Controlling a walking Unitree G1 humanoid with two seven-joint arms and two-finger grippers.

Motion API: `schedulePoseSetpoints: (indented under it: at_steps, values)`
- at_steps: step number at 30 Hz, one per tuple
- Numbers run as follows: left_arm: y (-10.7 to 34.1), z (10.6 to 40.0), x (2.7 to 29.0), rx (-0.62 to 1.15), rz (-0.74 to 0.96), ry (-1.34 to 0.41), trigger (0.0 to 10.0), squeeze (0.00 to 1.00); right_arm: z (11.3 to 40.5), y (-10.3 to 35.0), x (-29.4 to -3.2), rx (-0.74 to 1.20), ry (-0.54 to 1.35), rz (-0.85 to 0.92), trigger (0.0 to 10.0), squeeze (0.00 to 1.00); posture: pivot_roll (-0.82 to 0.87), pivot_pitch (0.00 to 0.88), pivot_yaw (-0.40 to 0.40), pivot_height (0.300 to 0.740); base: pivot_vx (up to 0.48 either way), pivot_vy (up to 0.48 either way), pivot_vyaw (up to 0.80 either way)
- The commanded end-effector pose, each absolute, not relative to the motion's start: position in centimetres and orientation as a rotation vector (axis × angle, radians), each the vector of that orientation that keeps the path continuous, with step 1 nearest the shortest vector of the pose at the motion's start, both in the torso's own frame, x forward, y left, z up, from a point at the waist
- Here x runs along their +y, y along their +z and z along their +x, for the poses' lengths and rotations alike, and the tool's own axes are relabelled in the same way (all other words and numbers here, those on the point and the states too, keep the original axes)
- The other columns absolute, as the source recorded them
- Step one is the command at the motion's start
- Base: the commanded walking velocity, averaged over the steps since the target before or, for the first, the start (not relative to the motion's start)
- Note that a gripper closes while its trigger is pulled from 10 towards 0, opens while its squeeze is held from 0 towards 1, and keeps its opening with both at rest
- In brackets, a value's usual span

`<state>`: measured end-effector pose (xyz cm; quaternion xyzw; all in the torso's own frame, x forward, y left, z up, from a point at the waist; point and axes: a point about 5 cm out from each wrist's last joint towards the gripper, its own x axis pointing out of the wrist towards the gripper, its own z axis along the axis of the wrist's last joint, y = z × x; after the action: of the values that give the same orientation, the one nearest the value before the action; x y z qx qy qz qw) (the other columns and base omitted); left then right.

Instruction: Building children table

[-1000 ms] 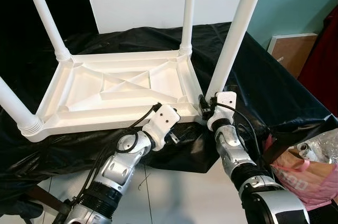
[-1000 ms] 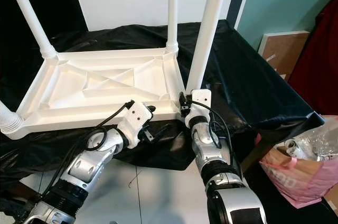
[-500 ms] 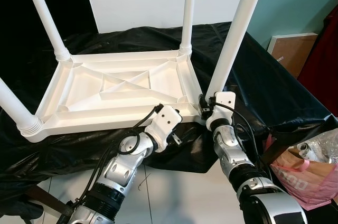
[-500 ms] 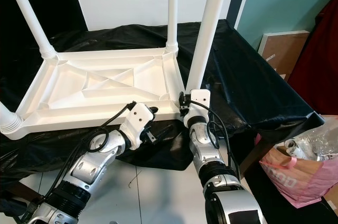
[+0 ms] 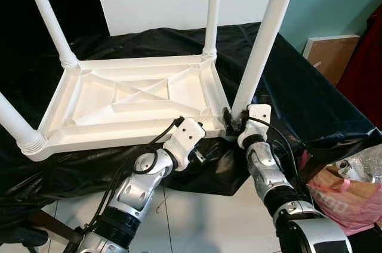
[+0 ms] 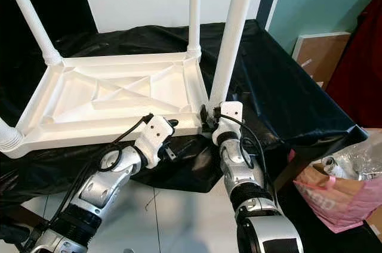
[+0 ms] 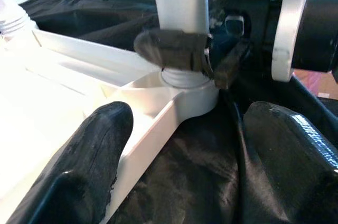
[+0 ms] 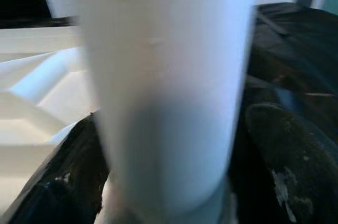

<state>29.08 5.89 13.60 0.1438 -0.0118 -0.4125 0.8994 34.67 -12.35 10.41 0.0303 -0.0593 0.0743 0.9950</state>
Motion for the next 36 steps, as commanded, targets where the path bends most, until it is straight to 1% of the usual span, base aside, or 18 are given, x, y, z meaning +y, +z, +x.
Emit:
schedulePoseSetpoints:
  at_steps: [1, 3, 11, 16, 20, 26, 27, 28, 29, 30, 31, 32, 36]
  values:
    - [13.2, 28.8, 5.9, -0.003, 0.3, -0.871, 10.0, 0.0, 34.4, 10.1, -12.6, -0.116, 0.17, 0.064, 10.0, 0.0, 0.02, 0.0, -0.035, 0.74, 0.0, 0.0, 0.0]
    - [13.2, 28.7, 6.0, -0.001, 0.3, -0.869, 10.0, 0.0, 34.2, 10.1, -12.7, -0.123, 0.241, 0.05, 10.0, 0.0, 0.02, 0.0, -0.038, 0.74, 0.0, 0.0, 0.0]
    - [13.4, 28.8, 6.0, -0.005, 0.302, -0.869, 10.0, 0.0, 34.1, 10.1, -13.4, -0.128, 0.303, 0.022, 10.0, 0.0, 0.02, 0.0, -0.039, 0.74, 0.0, 0.0, 0.0]
    - [13.5, 28.6, 5.8, -0.007, 0.303, -0.883, 10.0, 0.0, 34.4, 10.7, -14.5, -0.117, 0.471, -0.039, 10.0, 0.0, 0.01, 0.0, -0.028, 0.74, 0.0, 0.0, 0.0]
    - [13.6, 28.5, 5.8, -0.007, 0.307, -0.897, 10.0, 0.0, 34.7, 11.2, -14.6, -0.112, 0.53, -0.082, 10.0, 0.0, 0.01, 0.0, -0.016, 0.74, 0.0, 0.0, 0.0]
    - [13.6, 28.5, 5.8, -0.007, 0.309, -0.904, 10.0, 0.0, 34.9, 11.4, -14.6, -0.11, 0.557, -0.102, 10.0, 0.0, 0.0, 0.0, -0.01, 0.74, 0.0, 0.0, 0.0]
    - [13.7, 28.5, 5.7, -0.007, 0.308, -0.907, 10.0, 0.0, 35.0, 11.5, -14.4, -0.108, 0.567, -0.11, 8.9, 0.0, 0.0, 0.0, -0.007, 0.74, 0.0, 0.0, 0.0]
    - [13.7, 28.5, 5.7, -0.007, 0.308, -0.909, 10.0, 0.0, 35.1, 11.6, -14.4, -0.106, 0.573, -0.114, 4.9, 0.0, 0.0, 0.0, -0.007, 0.74, 0.0, 0.0, 0.0]
    - [13.7, 28.5, 5.7, -0.007, 0.308, -0.909, 10.0, 0.0, 35.1, 11.6, -14.4, -0.106, 0.573, -0.114, 4.9, 0.0, 0.0, 0.0, -0.007, 0.74, 0.0, 0.0, 0.0]
    - [13.7, 28.5, 5.6, -0.007, 0.307, -0.91, 10.0, 0.0, 35.2, 11.6, -14.3, -0.101, 0.581, -0.116, 3.4, 0.0, 0.0, 0.0, -0.008, 0.74, 0.0, 0.0, 0.0]
    - [13.7, 28.5, 5.6, -0.008, 0.307, -0.91, 10.0, 0.0, 35.3, 11.6, -14.2, -0.098, 0.587, -0.116, 3.4, 0.0, 0.0, 0.0, -0.008, 0.74, 0.0, 0.0, 0.0]
    - [13.8, 28.4, 5.6, -0.008, 0.306, -0.91, 10.0, 0.0, 35.3, 11.6, -14.2, -0.093, 0.593, -0.116, 0.0, 0.0, 0.01, 0.0, -0.009, 0.74, 0.0, 0.0, 0.0]
    - [13.8, 28.4, 5.6, -0.008, 0.305, -0.904, 10.0, 0.0, 35.4, 11.4, -14.3, -0.077, 0.594, -0.116, 0.0, 0.0, 0.02, 0.0, -0.017, 0.74, 0.0, 0.0, 0.0]
